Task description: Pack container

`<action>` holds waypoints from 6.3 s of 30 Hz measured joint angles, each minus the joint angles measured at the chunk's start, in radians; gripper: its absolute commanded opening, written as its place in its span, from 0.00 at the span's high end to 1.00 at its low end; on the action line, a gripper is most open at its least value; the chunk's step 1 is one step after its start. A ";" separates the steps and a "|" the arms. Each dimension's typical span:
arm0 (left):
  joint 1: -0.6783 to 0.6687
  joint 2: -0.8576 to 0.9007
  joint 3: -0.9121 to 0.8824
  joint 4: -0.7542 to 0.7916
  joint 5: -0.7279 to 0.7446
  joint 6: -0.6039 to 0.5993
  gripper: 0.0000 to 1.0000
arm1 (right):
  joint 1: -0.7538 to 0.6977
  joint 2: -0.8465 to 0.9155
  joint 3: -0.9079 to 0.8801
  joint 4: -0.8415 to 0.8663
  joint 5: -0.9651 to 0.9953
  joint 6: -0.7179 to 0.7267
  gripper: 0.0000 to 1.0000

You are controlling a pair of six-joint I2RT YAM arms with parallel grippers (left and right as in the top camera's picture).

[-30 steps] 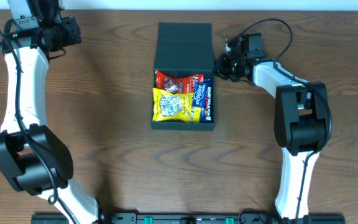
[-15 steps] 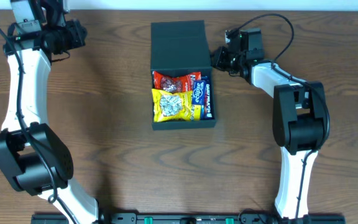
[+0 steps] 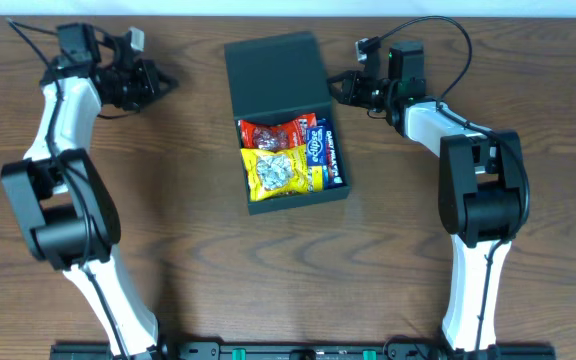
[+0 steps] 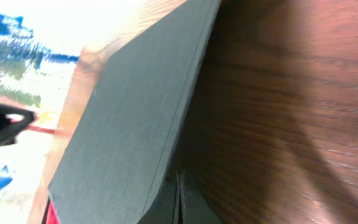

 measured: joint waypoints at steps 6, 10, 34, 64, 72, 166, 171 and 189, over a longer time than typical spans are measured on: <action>-0.029 0.049 -0.010 0.000 0.051 -0.049 0.94 | 0.000 0.000 0.000 0.005 -0.058 -0.032 0.99; -0.072 0.050 -0.010 0.003 0.060 -0.071 0.94 | 0.000 0.000 0.000 0.005 -0.079 -0.040 0.99; -0.040 0.102 0.026 -0.141 -0.043 -0.190 0.94 | -0.056 0.000 0.005 -0.337 -0.142 -0.042 0.99; -0.081 0.101 0.026 -0.072 -0.126 -0.206 0.94 | 0.056 -0.001 0.005 -0.721 -0.153 -0.244 0.99; -0.089 0.101 0.027 -0.100 -0.138 -0.224 0.94 | 0.008 -0.001 0.004 -0.503 -0.131 -0.154 0.99; -0.128 -0.131 0.191 -0.505 -0.130 0.287 0.94 | 0.097 0.068 0.245 -0.349 -0.483 0.064 0.98; -0.127 -0.131 0.191 -0.522 -0.149 0.321 0.94 | 0.100 0.068 0.245 -0.362 -0.484 0.052 0.99; -0.094 -0.131 0.191 -0.521 -0.224 0.283 0.94 | 0.089 0.067 0.245 -0.367 -0.304 -0.008 0.99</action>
